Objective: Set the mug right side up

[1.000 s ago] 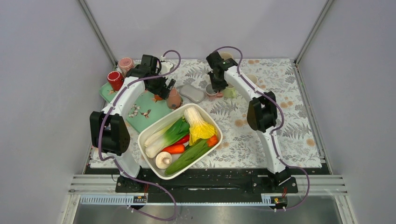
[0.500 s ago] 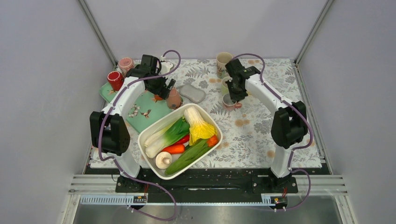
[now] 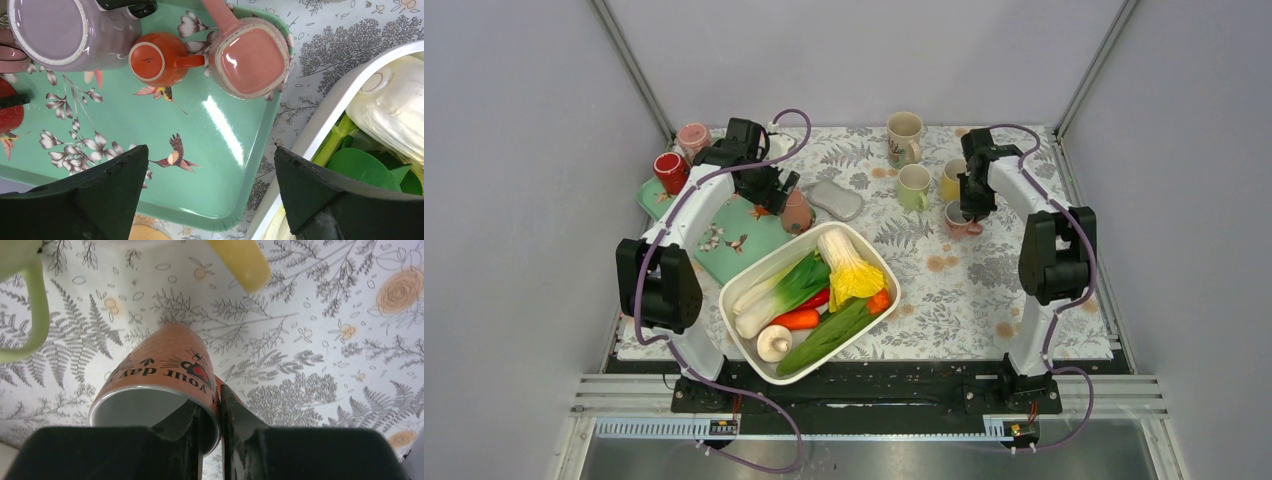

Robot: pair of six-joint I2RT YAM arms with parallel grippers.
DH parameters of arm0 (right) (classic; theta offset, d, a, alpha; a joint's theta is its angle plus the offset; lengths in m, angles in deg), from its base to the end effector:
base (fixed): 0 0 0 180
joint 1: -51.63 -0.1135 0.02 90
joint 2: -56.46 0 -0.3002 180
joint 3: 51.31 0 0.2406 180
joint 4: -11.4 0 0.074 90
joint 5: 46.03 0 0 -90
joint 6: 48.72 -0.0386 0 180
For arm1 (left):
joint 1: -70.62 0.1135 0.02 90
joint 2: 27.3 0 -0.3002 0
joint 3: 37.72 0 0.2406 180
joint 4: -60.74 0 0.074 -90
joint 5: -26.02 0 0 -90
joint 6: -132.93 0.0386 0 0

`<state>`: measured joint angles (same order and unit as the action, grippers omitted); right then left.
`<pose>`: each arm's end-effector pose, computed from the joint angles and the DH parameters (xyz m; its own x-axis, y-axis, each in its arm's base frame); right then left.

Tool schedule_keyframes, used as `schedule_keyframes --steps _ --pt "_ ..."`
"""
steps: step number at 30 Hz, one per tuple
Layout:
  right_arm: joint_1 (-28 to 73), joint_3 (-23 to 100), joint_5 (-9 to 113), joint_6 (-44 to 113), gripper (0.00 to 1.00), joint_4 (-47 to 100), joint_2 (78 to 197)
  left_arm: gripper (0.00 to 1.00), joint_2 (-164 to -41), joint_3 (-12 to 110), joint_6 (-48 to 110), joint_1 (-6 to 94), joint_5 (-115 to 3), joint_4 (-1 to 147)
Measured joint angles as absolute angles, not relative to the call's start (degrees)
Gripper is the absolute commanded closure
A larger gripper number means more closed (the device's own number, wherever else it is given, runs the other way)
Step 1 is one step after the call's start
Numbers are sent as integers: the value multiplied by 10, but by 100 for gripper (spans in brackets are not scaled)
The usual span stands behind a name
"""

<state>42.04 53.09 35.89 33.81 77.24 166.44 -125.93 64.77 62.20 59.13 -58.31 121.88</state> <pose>0.3931 0.0609 0.2659 -0.9424 -0.0287 -0.3332 0.0018 0.9959 -0.0907 0.3578 -0.0766 0.3319 -0.6956 0.4765 -0.5377 0.5086 0.8552 0.0999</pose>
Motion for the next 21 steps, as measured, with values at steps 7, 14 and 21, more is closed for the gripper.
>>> schedule_keyframes --steps 7,14,21 --pt "425 551 362 339 68 759 1712 1 -1259 648 622 577 -583 1223" --pt "424 554 362 343 24 754 1712 1 -1277 684 625 547 -582 1234" --pt "424 547 370 358 0 756 1677 1 -1359 777 632 546 -569 1242"
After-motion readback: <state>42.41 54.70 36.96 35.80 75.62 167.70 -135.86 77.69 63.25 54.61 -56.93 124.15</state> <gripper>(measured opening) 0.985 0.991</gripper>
